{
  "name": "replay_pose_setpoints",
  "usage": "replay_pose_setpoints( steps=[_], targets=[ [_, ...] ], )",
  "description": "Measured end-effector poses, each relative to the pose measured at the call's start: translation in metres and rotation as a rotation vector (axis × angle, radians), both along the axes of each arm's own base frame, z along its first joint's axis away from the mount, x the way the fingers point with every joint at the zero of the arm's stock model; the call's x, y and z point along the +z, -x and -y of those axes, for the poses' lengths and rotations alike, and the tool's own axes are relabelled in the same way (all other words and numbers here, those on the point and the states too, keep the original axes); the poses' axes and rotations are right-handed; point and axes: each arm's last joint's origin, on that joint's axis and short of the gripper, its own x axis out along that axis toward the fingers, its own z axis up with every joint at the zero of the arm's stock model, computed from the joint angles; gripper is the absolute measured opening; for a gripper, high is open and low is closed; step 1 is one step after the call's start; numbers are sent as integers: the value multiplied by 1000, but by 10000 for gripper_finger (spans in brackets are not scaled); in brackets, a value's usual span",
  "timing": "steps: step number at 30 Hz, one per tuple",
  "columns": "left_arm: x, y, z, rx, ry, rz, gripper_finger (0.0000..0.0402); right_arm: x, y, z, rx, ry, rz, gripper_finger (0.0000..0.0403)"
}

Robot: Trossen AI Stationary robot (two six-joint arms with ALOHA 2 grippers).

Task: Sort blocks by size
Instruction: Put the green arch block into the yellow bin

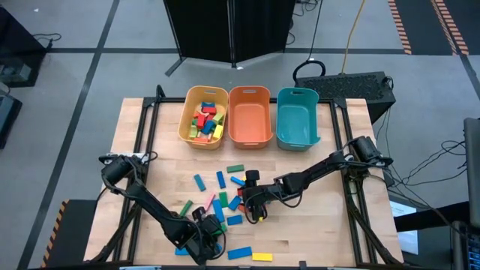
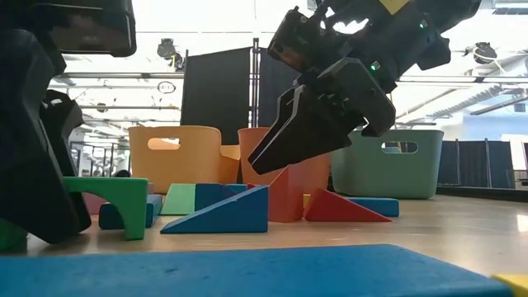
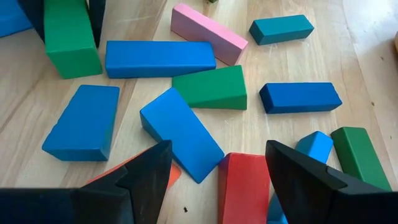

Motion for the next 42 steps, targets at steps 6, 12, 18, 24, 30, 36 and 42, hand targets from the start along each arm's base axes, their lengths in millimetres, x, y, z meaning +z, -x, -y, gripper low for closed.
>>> replay_pose_setpoints(
  steps=[6,12,18,24,30,36,42],
  targets=[
    [7,3,-8,15,-26,-31,135,0,0,0,3,2,6,247],
    [26,7,-20,20,-82,-42,144,2,-1,0,10,5,19,247],
    [43,6,-39,62,-119,-65,134,2,-2,0,9,4,23,247],
    [60,5,-55,50,-157,-62,133,2,-2,0,9,4,25,247],
    [78,2,-70,31,-171,-43,132,2,-2,0,9,4,23,247],
    [98,4,-89,32,-194,-32,132,2,-1,0,9,6,18,247],
    [117,4,-109,36,-217,-6,131,2,-1,0,11,8,18,247]
  ],
)
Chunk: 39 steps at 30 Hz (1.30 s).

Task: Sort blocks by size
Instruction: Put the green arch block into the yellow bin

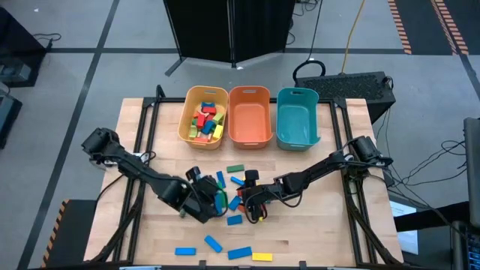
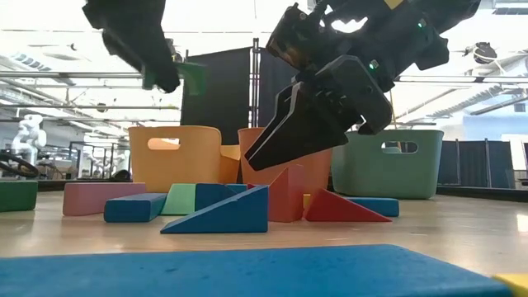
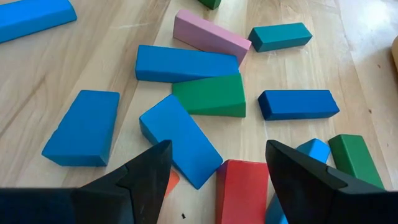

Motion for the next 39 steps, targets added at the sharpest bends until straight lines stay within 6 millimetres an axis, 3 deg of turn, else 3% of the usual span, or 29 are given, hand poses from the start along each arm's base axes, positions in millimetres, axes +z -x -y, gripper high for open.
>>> replay_pose_setpoints(
  steps=[6,19,28,39],
  targets=[
    [12,-4,-22,16,-23,20,131,0,0,0,0,0,0,247],
    [14,-19,-76,55,-87,-39,131,-1,1,0,0,4,-10,247],
    [26,-20,-131,105,-74,-62,131,-2,2,1,-7,0,-30,247],
    [47,0,-203,222,-65,-36,131,-6,5,1,-41,-25,-74,247]
  ],
)
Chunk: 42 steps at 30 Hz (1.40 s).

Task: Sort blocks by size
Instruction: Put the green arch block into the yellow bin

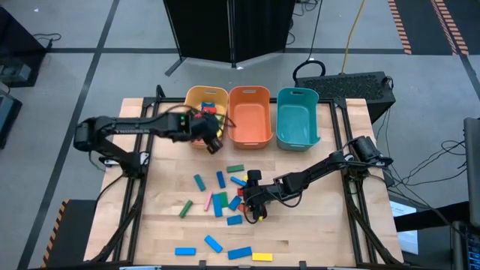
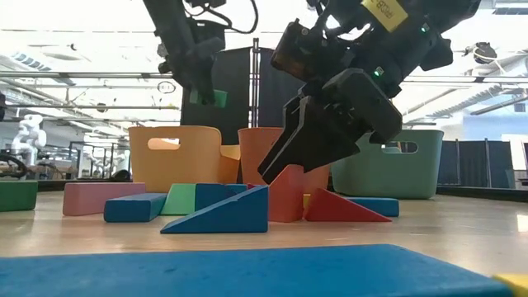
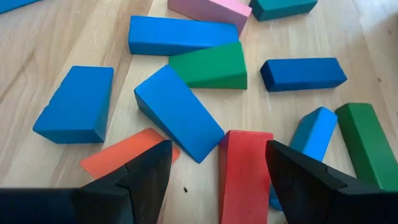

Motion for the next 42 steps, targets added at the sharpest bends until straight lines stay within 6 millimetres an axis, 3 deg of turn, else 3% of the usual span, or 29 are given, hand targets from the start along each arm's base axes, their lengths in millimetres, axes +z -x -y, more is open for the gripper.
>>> replay_pose_setpoints(
  steps=[11,18,31,42],
  targets=[
    [-2,18,-59,117,65,-1,132,0,2,-7,-4,-3,3,247],
    [-16,17,-78,144,120,-31,160,0,3,-6,-15,3,-2,247],
    [-50,22,-126,255,145,-110,166,0,3,-6,-17,0,0,247],
    [-53,36,-146,340,131,-126,166,0,3,-6,-12,6,-2,247]
  ],
)
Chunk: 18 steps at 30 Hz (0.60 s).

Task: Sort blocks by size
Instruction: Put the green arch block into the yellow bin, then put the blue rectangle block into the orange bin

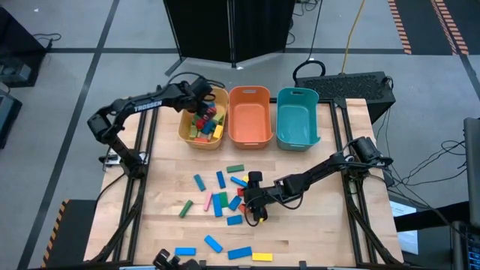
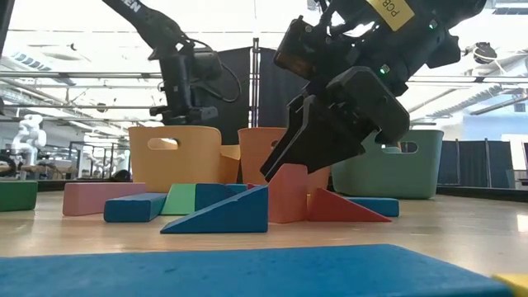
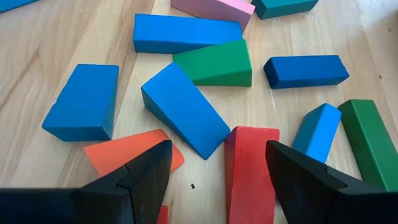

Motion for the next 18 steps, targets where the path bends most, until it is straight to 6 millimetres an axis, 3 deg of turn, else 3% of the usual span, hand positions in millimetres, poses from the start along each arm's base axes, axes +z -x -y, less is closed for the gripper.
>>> replay_pose_setpoints(
  steps=[9,18],
  targets=[
    [3,5,-4,17,-12,4,166,2,0,-1,-12,40,20,247],
    [35,16,8,-27,-91,61,167,14,3,-7,42,28,54,247]
  ],
)
